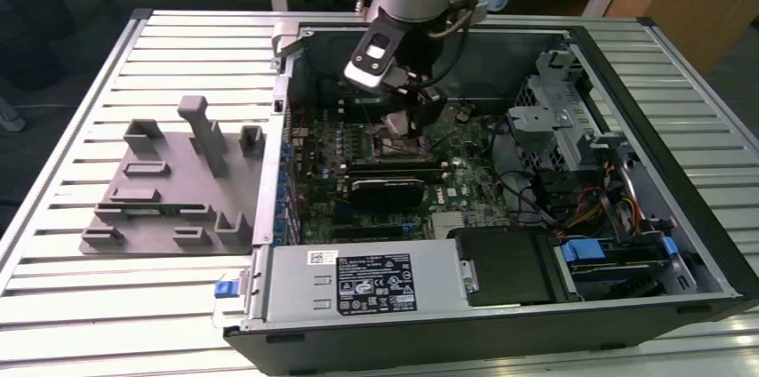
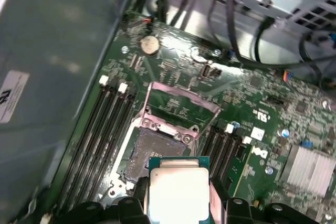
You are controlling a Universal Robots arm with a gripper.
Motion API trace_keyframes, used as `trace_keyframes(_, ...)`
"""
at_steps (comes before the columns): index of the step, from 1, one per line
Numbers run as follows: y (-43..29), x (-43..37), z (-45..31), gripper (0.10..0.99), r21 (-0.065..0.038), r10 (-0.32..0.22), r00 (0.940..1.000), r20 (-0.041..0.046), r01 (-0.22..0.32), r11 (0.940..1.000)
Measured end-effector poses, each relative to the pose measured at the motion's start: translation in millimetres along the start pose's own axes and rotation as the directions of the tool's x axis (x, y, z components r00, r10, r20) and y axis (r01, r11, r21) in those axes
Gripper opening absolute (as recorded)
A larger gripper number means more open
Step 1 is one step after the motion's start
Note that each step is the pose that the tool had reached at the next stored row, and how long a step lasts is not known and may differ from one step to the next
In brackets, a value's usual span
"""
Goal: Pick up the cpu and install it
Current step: 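Place the cpu into insertion slot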
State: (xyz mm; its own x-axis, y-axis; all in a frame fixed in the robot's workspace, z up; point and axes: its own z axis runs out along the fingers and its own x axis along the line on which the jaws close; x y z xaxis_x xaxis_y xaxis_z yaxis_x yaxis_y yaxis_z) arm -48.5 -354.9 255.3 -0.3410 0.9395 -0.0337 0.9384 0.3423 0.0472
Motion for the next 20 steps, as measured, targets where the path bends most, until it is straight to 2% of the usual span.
trace_keyframes(5,-0.1,0.0,1.0,0.541,0.003,0.090,0.9959,0.0044,-0.090,0.9959)
trace_keyframes(9,-0.1,0.1,2.5,0.541,0.005,0.163,0.9867,0.0081,-0.163,0.9867)
trace_keyframes(12,-0.2,0.1,3.7,0.541,0.006,0.215,0.9765,0.0111,-0.215,0.9765)
trace_keyframes(18,-0.3,0.2,6.3,0.541,0.008,0.320,0.9473,0.0169,-0.320,0.9473)
trace_keyframes(20,-0.3,0.5,6.9,0.541,0.009,0.340,0.9401,0.0182,-0.341,0.9402)
